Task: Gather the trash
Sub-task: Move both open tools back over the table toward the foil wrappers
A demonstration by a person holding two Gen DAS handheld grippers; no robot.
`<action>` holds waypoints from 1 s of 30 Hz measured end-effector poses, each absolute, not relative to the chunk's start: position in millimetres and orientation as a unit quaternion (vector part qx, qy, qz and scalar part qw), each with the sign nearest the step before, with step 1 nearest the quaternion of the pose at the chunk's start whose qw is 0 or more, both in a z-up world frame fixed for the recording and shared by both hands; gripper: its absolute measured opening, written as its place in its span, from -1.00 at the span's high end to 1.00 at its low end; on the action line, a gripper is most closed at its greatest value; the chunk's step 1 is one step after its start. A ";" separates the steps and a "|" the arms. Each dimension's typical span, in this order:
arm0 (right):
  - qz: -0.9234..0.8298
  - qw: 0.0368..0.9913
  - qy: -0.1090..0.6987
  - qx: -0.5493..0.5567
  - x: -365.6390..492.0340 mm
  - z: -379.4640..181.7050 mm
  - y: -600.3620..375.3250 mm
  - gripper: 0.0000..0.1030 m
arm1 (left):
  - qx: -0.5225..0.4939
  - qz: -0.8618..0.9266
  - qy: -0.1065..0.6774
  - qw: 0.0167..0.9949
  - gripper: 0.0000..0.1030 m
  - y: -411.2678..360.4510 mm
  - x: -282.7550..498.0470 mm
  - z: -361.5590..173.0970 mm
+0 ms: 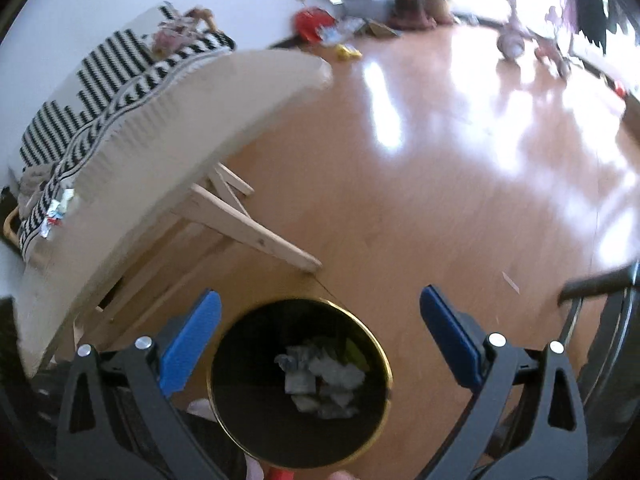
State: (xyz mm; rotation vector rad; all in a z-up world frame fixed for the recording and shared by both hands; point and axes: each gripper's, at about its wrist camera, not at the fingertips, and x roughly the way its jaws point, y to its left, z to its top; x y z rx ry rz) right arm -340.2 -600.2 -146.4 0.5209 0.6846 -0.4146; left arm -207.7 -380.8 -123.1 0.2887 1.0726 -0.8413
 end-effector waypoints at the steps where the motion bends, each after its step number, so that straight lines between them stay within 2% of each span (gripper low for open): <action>1: -0.191 0.893 0.327 0.242 -332.0 -141.4 -593.7 -0.87 | 0.124 -0.381 0.485 0.777 -0.88 -370.6 -202.5 -112.3; 4: -0.149 0.911 0.323 0.208 -293.0 -124.1 -561.5 -0.87 | 0.087 -0.321 0.454 0.827 -0.88 -311.0 -170.2 -74.4; 8: -0.088 0.923 0.328 0.182 -232.8 -111.2 -514.3 -0.87 | 0.052 -0.226 0.439 0.868 -0.88 -228.3 -116.1 -49.7; 16: -0.023 0.938 0.313 0.148 -112.4 -58.1 -433.2 -0.87 | 0.028 -0.093 0.424 0.900 -0.88 -93.1 -15.8 -8.6; 23: 0.002 0.937 0.332 0.105 2.6 -23.1 -358.9 -0.87 | 0.017 -0.049 0.448 0.893 -0.88 -43.3 90.5 -17.0; 30: -0.004 0.939 0.336 0.072 116.4 -9.9 -314.4 -0.87 | 0.083 -0.040 0.450 0.888 -0.88 -43.2 193.0 -27.2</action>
